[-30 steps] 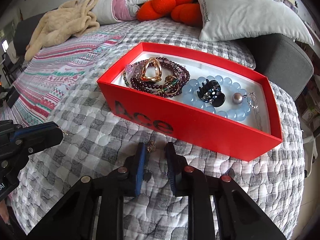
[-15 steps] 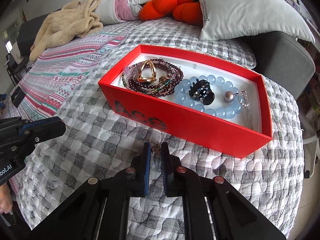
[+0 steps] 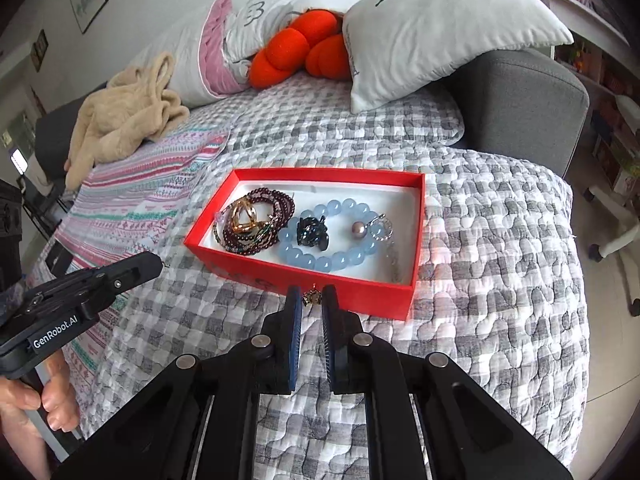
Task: Organize jewelry
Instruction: 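Carry both gold earrings into the box and open both tools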
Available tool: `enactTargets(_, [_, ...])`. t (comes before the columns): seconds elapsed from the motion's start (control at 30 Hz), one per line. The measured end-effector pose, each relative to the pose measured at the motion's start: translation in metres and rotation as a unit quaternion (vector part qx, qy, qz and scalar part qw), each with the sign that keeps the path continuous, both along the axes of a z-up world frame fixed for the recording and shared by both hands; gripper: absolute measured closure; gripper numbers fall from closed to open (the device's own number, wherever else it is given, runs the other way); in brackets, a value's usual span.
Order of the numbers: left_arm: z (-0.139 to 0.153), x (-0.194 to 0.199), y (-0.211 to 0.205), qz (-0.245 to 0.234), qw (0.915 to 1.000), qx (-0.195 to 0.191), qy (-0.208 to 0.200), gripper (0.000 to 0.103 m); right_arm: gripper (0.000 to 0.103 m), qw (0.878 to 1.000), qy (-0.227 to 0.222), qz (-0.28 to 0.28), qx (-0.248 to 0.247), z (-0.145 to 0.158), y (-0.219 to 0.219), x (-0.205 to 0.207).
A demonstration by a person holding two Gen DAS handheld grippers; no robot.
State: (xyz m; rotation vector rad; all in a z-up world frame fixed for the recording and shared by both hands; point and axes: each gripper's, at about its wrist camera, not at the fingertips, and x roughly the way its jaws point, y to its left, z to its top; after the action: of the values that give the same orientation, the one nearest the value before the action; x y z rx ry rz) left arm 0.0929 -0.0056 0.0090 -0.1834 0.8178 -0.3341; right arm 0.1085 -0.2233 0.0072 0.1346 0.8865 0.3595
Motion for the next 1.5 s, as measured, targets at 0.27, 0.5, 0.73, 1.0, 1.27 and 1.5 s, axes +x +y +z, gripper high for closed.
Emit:
enactTargets(0.27, [-0.003, 0.021, -0.031, -0.016, 0.9997, -0.019, -0.007, 0.101, 0.092, 0.999, -0.009, -0.048, 0.018, 0.005, -0.029, 0.018])
enactTargets(0.5, [-0.013, 0.034, -0.050, -0.025, 0.9997, 0.001, -0.003, 0.101, 0.092, 0.998, -0.004, -0.048, 0.028, 0.000, -0.032, 0.030])
enactTargets(0.73, [-0.012, 0.033, -0.051, -0.034, 0.9993, 0.009, -0.009, 0.094, 0.092, 0.999, -0.003, -0.049, 0.021, -0.004, -0.030, 0.036])
enactTargets(1.0, [-0.002, 0.011, -0.043, -0.029, 0.9990, 0.028, -0.020, 0.057, 0.092, 0.998, -0.002, -0.058, 0.022, -0.005, -0.033, 0.040])
enactTargets(1.27, [-0.008, 0.006, -0.029, -0.006, 0.9993, 0.036, 0.002, 0.043, 0.092, 0.998, -0.003, -0.059, 0.023, -0.004, -0.031, 0.048])
enactTargets(1.5, [-0.010, 0.003, -0.026, 0.002, 0.9987, 0.051, 0.006, 0.033, 0.091, 0.998, 0.008, -0.054, 0.043, -0.008, -0.024, 0.060])
